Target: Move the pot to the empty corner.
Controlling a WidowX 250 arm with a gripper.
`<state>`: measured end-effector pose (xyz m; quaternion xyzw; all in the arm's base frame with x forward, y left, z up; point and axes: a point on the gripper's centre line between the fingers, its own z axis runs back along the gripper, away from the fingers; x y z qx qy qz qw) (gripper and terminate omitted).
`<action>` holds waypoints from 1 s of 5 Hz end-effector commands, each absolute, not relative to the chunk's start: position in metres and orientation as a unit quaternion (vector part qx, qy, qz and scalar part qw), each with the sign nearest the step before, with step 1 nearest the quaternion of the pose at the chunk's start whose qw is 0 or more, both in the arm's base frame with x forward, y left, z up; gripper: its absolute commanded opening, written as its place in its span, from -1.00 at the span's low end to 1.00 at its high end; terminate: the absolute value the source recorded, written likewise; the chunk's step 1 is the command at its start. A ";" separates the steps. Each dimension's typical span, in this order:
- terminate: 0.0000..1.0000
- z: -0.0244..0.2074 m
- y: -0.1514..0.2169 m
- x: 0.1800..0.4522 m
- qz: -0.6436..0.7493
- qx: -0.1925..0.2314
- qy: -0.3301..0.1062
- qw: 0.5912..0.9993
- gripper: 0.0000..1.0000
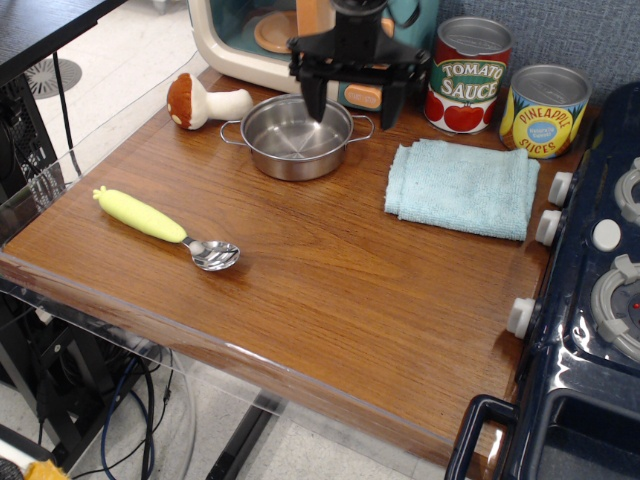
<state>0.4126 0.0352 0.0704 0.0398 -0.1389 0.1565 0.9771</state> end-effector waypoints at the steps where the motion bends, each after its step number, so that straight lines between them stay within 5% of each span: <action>1: -1.00 0.068 0.053 0.428 0.175 0.055 -0.133 0.974 1.00; 2: -1.00 0.058 0.053 0.429 0.172 0.051 -0.117 0.977 1.00; 3: -1.00 0.051 0.053 0.428 0.174 0.058 -0.110 0.977 -1.00; 5: -1.00 0.047 0.054 0.426 0.182 0.070 -0.107 0.975 -1.00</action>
